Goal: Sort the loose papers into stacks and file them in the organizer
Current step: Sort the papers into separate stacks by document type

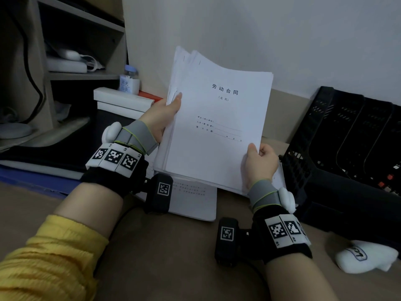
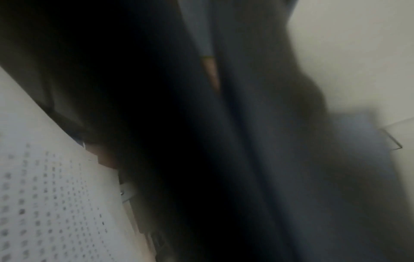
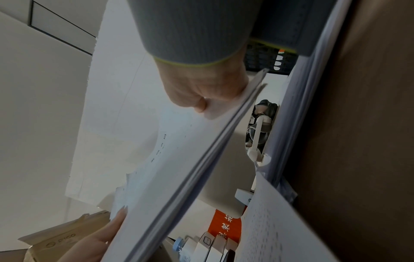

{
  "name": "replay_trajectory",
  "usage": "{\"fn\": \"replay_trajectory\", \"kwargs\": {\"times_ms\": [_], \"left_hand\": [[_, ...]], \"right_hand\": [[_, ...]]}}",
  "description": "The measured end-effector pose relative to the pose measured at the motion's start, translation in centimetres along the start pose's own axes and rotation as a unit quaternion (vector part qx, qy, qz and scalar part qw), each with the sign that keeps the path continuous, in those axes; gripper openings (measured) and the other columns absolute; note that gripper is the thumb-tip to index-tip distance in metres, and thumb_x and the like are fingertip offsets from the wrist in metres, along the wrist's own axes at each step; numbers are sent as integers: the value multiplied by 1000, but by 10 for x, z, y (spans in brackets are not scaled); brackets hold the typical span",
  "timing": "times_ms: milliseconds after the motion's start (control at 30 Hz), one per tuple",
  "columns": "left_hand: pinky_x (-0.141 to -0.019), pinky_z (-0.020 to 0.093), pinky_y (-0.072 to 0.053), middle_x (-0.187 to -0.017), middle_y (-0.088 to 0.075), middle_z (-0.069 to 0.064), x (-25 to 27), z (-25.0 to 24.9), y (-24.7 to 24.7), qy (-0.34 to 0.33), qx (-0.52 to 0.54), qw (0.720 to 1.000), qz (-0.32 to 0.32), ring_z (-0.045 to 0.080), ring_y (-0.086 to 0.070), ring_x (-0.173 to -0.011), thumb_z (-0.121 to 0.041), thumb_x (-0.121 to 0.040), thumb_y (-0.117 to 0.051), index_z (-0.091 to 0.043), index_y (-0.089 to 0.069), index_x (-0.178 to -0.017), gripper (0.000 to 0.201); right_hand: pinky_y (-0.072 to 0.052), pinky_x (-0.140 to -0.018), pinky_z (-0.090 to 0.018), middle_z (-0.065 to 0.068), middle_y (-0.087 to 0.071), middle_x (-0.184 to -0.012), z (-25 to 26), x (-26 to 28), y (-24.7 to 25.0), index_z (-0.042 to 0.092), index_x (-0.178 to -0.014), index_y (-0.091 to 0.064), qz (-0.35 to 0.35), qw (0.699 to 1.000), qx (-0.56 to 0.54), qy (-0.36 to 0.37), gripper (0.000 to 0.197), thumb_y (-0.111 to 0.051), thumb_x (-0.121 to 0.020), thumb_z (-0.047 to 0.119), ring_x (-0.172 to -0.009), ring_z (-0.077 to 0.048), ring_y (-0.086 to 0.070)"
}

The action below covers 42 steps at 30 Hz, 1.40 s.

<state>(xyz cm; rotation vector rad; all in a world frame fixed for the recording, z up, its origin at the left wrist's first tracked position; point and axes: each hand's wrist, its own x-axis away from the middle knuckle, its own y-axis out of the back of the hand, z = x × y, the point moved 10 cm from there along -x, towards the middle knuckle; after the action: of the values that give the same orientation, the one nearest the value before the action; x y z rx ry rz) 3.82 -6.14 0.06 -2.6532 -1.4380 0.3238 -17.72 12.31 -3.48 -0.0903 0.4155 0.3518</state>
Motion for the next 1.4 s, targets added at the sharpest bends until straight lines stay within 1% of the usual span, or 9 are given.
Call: {"fn": "replay_trajectory", "kwargs": {"times_ms": [200,333,500,700,867,967,1133,1300,1400], "left_hand": [[-71,31,-59,-116,-70,5,-3,2,7,12,1,1000,-16,22,-71,-96,-48,-98,-45,-17,-55,-128,45],[-63,25,-58,-85,-75,-7,-6,6,9,27,15,999,-18,10,-73,-73,-45,-101,-40,-25,-62,-99,29],[-89,34,-54,-114,-69,0,-6,8,18,33,-16,998,-54,20,-68,-98,-53,-97,-42,-20,-53,-130,48],[-51,21,-55,-77,-73,-5,-2,4,6,5,-1,1000,-28,10,-70,-63,-37,-96,-55,-21,-64,-97,19],[-59,30,-59,-84,-74,5,2,2,-1,-12,-29,999,8,20,-69,-68,-2,-86,-66,-15,-69,-93,16],[-58,28,-59,-84,-71,5,5,0,0,-16,-35,999,-3,20,-67,-68,-4,-86,-67,-17,-67,-87,13],[-52,23,-56,-82,-67,2,4,-3,2,-25,-11,999,-36,16,-63,-65,-13,-89,-68,-19,-61,-83,10],[-84,48,-57,-108,-71,10,0,-3,25,-29,47,992,-115,30,-69,-96,-16,-88,-68,-14,-60,-109,22],[-87,48,-55,-110,-70,6,-5,-2,36,-26,83,986,-139,28,-68,-97,-18,-89,-67,-16,-59,-113,25]], "right_hand": [[-37,-50,-10,4,-48,-63,2,4,-4,16,-69,-52,12,999,-35,3,23,-53,-91,11,-57,-9,-41],[-42,-63,-28,1,-54,-71,2,5,-8,23,-67,-53,8,997,-75,14,23,-53,-89,17,-67,-14,-45],[-39,-65,-29,3,-49,-74,1,4,-7,27,-68,-50,-8,994,-103,20,24,-51,-91,20,-70,-14,-41],[-41,-58,-11,1,-53,-77,-3,0,-5,23,-72,-51,-13,989,-150,0,26,-51,-95,11,-65,-8,-44],[-41,-61,-22,2,-56,-86,-12,-1,-6,28,-87,-51,-26,987,-155,-41,19,-56,-89,9,-66,-10,-48],[-44,-64,-21,4,-59,-108,-21,1,-13,26,-110,-45,2,987,-136,-90,30,-59,-87,15,-81,-11,-57],[-49,-60,-23,-5,-68,-96,-37,8,-30,9,-109,-60,85,983,-53,-151,23,-58,-87,14,-81,-23,-64],[-46,-58,-23,-8,-61,-88,-43,10,-24,10,-81,-57,95,978,-24,-182,11,-54,-89,3,-78,-21,-56],[-45,-45,-17,-2,-56,-75,-43,7,-18,10,-83,-57,76,979,-29,-187,11,-53,-89,2,-69,-16,-53]]}}
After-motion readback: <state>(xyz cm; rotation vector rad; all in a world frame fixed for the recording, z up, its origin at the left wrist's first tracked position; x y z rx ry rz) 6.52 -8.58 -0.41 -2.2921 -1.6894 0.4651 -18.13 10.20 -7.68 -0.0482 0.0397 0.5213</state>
